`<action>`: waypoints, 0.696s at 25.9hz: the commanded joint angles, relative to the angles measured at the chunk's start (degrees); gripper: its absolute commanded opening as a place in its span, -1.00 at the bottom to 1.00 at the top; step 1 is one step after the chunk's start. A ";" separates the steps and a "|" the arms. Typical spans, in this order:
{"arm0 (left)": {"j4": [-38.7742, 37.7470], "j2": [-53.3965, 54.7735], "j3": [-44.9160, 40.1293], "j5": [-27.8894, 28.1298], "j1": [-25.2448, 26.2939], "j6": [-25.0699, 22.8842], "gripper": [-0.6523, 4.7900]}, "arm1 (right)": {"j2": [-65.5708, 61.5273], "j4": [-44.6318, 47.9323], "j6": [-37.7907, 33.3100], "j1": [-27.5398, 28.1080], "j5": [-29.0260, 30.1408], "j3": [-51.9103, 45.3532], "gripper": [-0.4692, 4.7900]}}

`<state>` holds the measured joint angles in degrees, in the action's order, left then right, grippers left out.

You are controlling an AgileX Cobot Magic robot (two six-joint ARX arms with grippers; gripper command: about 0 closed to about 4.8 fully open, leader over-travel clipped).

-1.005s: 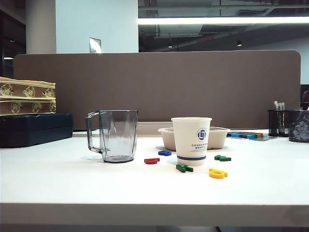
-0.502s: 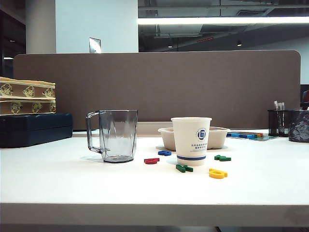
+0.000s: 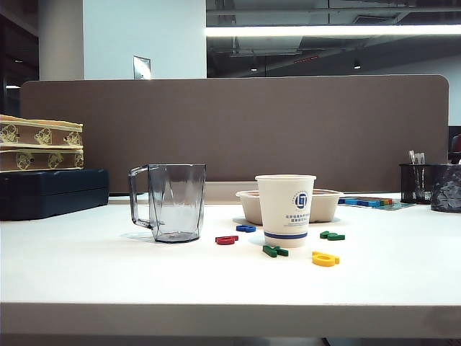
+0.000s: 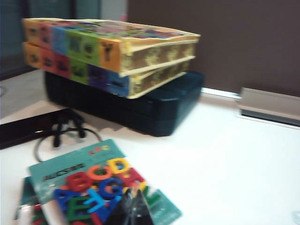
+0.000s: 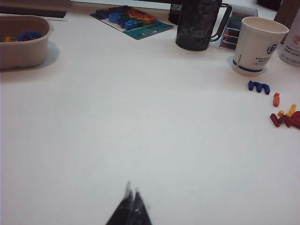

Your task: Pick up the letter "c" and put it in the paper cup.

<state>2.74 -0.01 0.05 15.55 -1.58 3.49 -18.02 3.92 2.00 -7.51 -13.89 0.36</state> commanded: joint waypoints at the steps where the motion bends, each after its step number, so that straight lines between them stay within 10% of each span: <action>1: 0.70 0.09 0.22 -5.07 0.33 -0.07 -0.78 | 0.02 0.59 -0.07 0.00 -0.11 -0.39 -0.82; 18: 0.63 0.09 0.22 -13.22 2.08 -1.51 -0.78 | 0.02 0.59 -0.04 0.00 -0.11 -0.39 -0.82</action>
<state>2.72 -0.01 0.05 2.57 0.54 2.17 -18.02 3.92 2.00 -7.51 -13.89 0.36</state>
